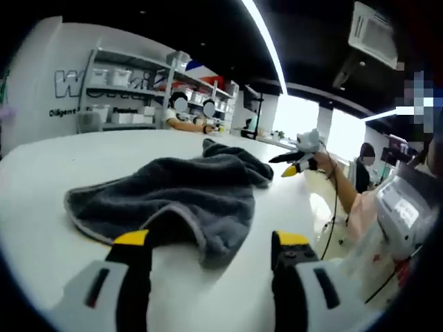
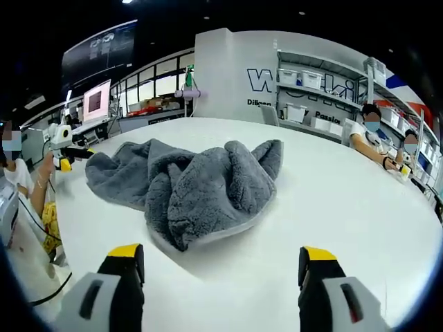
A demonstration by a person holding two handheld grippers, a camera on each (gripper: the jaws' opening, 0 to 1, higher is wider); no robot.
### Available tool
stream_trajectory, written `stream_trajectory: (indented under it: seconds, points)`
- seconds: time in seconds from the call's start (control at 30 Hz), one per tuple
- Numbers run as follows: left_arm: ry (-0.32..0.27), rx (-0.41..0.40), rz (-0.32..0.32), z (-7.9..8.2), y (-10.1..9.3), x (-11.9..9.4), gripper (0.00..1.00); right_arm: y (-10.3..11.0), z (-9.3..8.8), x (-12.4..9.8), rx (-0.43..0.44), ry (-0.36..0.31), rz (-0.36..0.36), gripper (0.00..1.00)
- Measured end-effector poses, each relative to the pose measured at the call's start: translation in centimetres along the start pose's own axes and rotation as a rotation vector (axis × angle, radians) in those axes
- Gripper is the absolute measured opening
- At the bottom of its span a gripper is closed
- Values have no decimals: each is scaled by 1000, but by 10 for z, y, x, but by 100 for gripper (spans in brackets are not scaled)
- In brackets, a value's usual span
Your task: Fold the towel on the table until its edges align and the towel forms a compact rectangular stack.
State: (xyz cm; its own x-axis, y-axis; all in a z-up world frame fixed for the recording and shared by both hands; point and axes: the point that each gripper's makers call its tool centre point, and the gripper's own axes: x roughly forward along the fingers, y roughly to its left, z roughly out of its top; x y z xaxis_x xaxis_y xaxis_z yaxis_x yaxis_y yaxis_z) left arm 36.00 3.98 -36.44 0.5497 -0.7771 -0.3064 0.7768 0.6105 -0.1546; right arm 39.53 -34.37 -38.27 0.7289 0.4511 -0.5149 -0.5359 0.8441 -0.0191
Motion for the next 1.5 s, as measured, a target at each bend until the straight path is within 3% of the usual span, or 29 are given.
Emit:
stream_trajectory:
  seconds: [0.4, 0.63, 0.93, 1.07, 1.3, 1.4, 1.5]
  points:
    - [19, -1, -15, -5, -2, 12, 31, -1, -6, -5, 9, -3, 3, 93]
    - [-7, -51, -30, -1, -2, 14, 12, 2, -9, -6, -5, 10, 8, 99]
    - [-12, -92, -29, 0, -1, 15, 5, 1, -4, -8, -15, 0, 4, 99]
    - [-10, -176, -51, 2, 1, 7, 5, 1, -4, -9, -18, -1, 5, 99]
    - [1, -151, 17, 4, 15, -10, 5, 0, -6, -8, -9, -3, 2, 99]
    - [-18, -144, 51, 12, 25, -19, 5, 1, -6, -7, -9, -3, 7, 99]
    - [-12, -111, 121, 17, 41, -30, 5, 2, -6, -6, -11, -4, 12, 99]
